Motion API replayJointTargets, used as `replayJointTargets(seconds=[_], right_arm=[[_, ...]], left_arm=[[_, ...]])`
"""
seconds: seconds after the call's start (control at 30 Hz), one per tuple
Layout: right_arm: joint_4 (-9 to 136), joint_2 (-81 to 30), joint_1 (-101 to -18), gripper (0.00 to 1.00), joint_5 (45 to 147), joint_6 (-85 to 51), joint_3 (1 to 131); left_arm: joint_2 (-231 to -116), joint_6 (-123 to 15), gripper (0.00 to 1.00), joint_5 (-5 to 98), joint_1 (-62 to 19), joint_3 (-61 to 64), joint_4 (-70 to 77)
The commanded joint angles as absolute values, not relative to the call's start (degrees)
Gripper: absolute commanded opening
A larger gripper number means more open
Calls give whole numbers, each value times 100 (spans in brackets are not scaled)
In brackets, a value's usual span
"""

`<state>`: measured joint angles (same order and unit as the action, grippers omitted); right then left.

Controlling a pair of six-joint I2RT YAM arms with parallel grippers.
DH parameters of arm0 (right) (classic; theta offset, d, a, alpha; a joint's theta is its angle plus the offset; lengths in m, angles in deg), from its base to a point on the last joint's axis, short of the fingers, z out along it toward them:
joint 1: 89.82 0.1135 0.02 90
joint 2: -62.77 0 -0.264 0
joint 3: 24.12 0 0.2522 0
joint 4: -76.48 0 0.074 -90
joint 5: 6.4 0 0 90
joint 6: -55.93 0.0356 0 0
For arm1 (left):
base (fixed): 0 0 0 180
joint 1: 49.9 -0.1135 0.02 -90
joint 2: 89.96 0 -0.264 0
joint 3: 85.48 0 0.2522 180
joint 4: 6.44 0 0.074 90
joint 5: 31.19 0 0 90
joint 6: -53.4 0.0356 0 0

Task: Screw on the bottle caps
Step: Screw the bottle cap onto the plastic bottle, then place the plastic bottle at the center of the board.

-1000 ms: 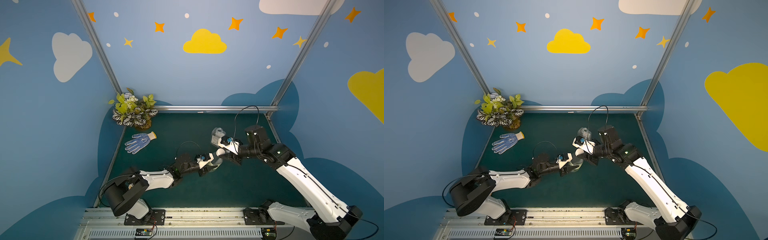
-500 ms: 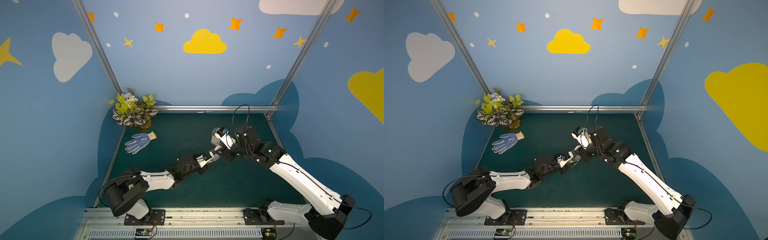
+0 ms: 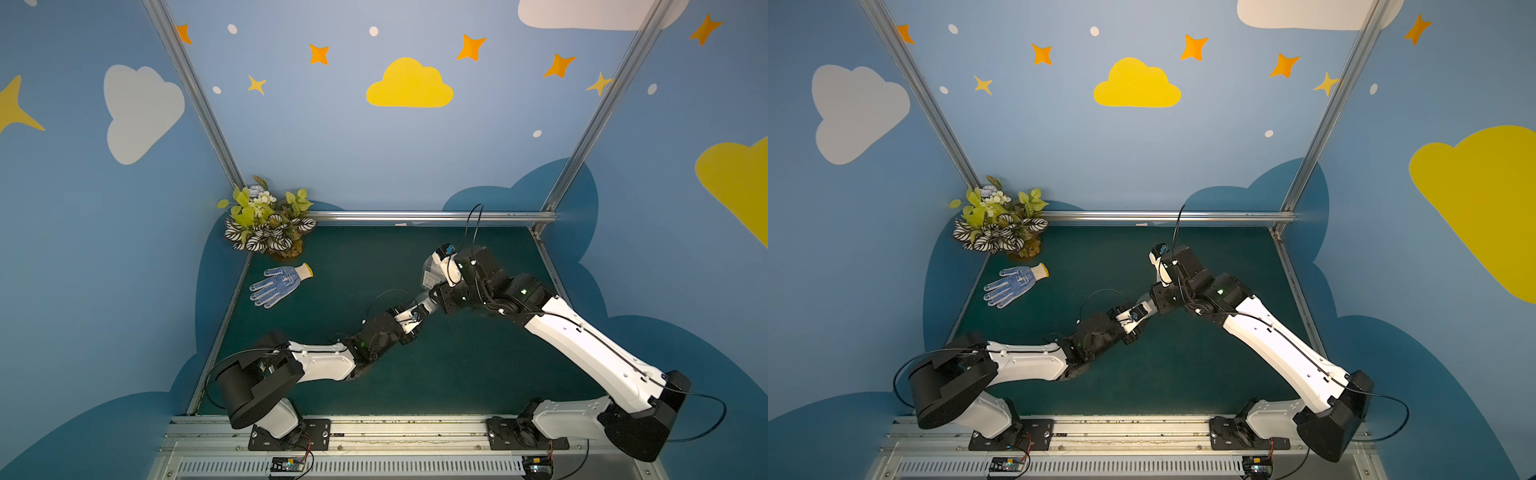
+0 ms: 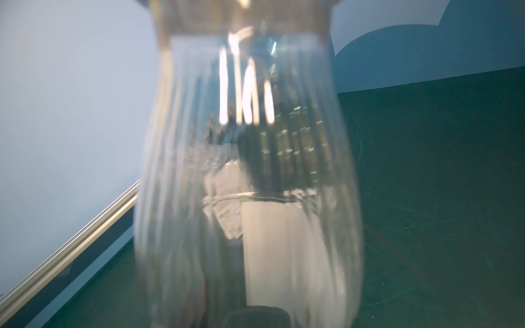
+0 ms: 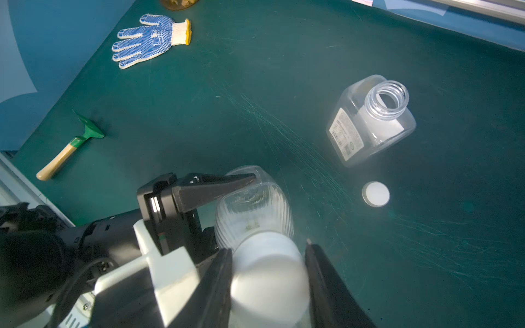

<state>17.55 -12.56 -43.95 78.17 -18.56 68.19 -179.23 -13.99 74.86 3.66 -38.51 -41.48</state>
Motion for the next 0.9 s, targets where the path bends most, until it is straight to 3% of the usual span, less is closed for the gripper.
replayJointTargets(seconds=[0.0, 0.07, 0.17, 0.2, 0.3, 0.4, 0.63, 0.77, 0.87], right_arm=[[1936, -1471, -4406, 19, 7638, -1311, 6878], [1888, -1463, -4487, 22, 7688, -1299, 7012], [1860, -1236, -4707, 37, 7797, -1516, 7154], [1920, -1076, -4854, 51, 7966, -1712, 7147], [2210, -666, -5319, 78, 8704, -2289, 6920], [2665, -197, -5762, 97, 9685, -2988, 6362], [4851, 881, -6108, 98, 11913, -4453, 4453], [6117, 1003, -5926, 98, 12138, -4592, 3777], [6134, 714, -5612, 98, 12223, -4754, 3904]], left_arm=[[-17929, -1055, 19, 7796, 503, -3568, -4607], [-17968, -1105, 19, 7794, 501, -3608, -4641], [-17996, -1274, 19, 7699, 494, -3726, -4726], [-17982, -1377, 19, 7627, 465, -3793, -4765], [-17883, -1846, 19, 7271, 311, -3971, -4811], [-17703, -2287, 19, 6720, 101, -4175, -4949], [-17196, -3319, 20, 4297, -578, -4491, -5293], [-17093, -3566, 20, 3522, -727, -4474, -5374], [-17145, -3638, 21, 3288, -742, -4426, -5472]])
